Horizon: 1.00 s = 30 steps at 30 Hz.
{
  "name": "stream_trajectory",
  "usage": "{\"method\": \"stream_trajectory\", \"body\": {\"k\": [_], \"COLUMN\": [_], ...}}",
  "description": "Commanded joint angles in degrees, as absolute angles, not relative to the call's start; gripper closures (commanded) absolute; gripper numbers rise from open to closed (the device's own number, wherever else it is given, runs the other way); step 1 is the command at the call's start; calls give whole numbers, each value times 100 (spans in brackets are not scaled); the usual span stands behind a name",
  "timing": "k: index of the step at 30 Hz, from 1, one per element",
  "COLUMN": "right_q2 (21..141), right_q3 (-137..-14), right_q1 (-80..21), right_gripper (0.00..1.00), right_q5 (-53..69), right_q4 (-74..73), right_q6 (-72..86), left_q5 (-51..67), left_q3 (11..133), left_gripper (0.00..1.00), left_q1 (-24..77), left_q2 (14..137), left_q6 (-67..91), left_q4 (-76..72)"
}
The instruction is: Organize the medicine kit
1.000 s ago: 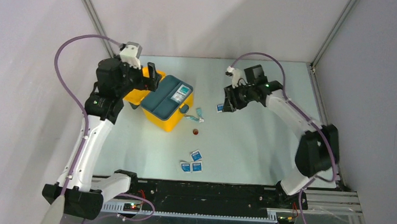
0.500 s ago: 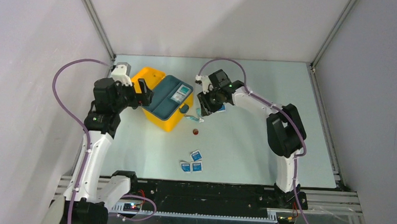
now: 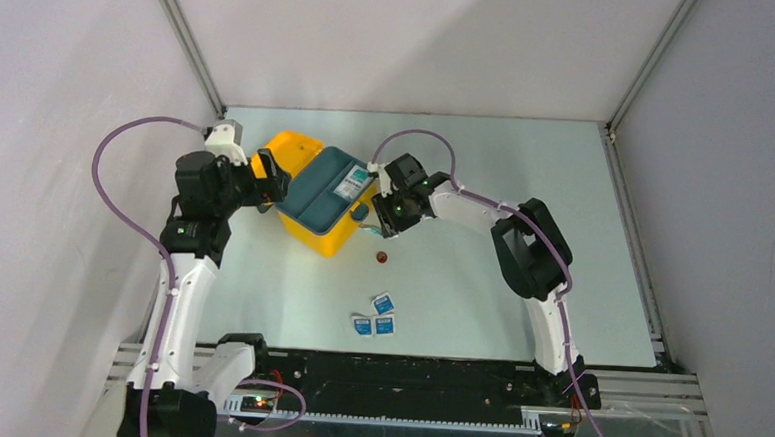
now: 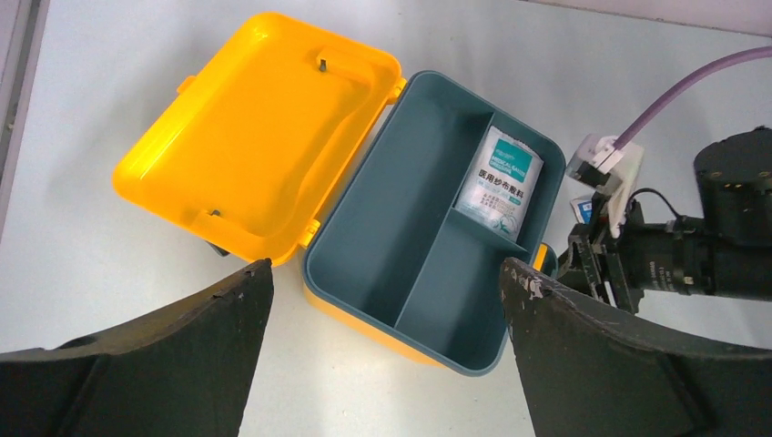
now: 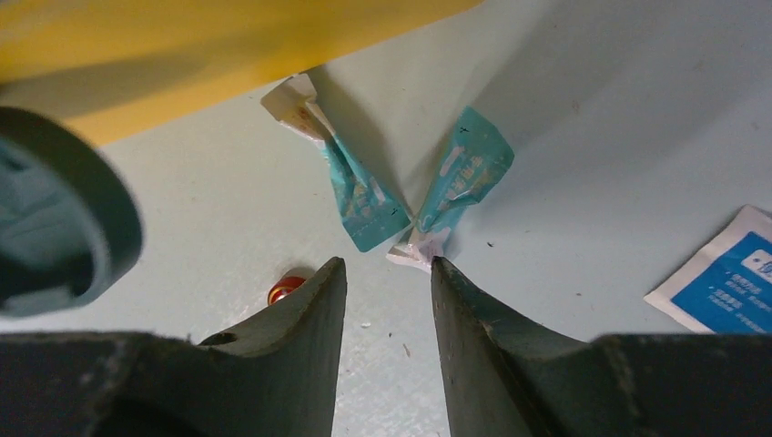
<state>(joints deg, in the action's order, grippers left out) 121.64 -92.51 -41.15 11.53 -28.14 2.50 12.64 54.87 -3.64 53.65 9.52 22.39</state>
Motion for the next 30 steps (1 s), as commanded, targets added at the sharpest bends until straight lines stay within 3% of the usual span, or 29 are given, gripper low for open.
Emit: {"method": "stream_trajectory", "body": {"k": [1, 6, 19, 25, 30], "right_q2": [12301, 12433, 12395, 11377, 10268], "right_q3": [-9473, -9549, -9354, -8587, -7986], "right_q1": [-4153, -4166, -4099, -4061, -4014], "right_gripper": [56, 61, 92, 100, 100], "right_q5": [746, 711, 353, 479, 767], "right_q4": [-2679, -2698, -2739, -2593, -2502], "right_q6": [487, 510, 555, 441, 276], "left_q5": [1277, 1290, 1356, 1504, 1806], "left_q3": [5758, 5742, 5685, 5666, 5600], "left_gripper": [2, 2, 2, 3, 4], "left_q1": [-417, -434, -454, -456, -447], "left_q2": [5395, 5423, 5451, 5548, 5666], "left_q6": [1095, 1120, 1235, 1328, 1477], "left_q4": [2099, 2100, 2080, 2005, 1834]}}
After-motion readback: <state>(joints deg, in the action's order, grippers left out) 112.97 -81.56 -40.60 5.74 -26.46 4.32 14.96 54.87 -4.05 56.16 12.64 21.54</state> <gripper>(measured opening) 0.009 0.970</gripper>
